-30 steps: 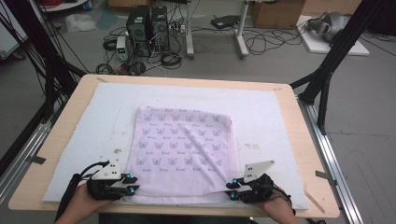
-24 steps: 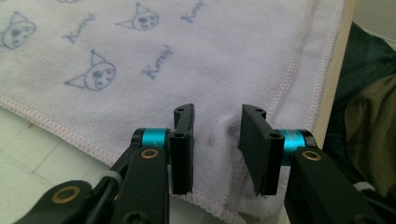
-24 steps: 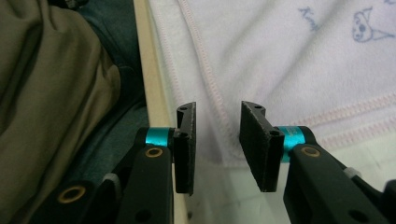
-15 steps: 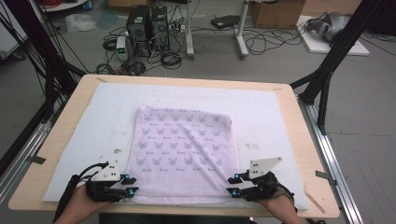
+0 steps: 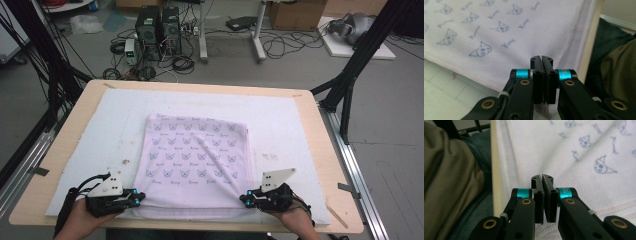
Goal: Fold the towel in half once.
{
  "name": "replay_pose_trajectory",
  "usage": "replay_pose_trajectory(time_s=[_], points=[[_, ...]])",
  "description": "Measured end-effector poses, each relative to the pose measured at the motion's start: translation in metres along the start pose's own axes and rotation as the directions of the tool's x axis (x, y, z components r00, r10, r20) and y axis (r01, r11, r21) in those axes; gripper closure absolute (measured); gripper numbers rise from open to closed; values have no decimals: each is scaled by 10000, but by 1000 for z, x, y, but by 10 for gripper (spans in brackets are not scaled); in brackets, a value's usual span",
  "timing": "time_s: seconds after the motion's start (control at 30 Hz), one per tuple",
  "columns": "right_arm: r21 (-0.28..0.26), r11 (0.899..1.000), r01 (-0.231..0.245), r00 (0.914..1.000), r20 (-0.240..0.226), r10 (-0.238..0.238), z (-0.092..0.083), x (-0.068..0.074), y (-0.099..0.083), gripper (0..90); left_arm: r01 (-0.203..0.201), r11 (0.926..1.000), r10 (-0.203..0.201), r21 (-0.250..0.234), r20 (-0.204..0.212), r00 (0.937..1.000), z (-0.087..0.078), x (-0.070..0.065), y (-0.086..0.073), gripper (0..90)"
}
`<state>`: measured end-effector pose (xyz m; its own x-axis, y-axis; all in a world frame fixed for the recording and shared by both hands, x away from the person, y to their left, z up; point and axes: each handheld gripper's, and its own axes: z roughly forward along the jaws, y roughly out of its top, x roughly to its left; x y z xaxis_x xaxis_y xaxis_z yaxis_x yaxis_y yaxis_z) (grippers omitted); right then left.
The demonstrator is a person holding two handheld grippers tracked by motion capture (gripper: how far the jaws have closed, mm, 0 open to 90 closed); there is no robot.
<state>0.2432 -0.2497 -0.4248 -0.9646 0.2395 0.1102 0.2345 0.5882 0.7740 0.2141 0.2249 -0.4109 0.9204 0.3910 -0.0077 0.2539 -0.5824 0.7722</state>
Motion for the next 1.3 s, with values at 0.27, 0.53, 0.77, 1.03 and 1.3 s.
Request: replay_pose_trajectory(time_s=[0.27,0.53,0.77,1.03,1.3], points=[[607,9978,-274,9981,-529,306,11,6,-13,805,131,9974,-150,709,267,9995,18,0,-11,716],[-537,9962,-692,9972,241,706,-3,-15,-1,651,397,9992,-396,66,-198,9990,13,14,0,636],[-407,9916,-1229,9823,1372,1274,-2,-50,7,583,909,9954,-933,-306,-875,9918,21,44,8,591],[-445,9845,-1697,9570,2312,1754,-4,-120,41,528,1416,9894,-1449,-325,-1475,9784,42,100,38,595],[-553,9720,-2282,9336,2708,2346,8,-195,66,487,1697,9839,-1763,-558,-1505,9728,55,119,46,595]])
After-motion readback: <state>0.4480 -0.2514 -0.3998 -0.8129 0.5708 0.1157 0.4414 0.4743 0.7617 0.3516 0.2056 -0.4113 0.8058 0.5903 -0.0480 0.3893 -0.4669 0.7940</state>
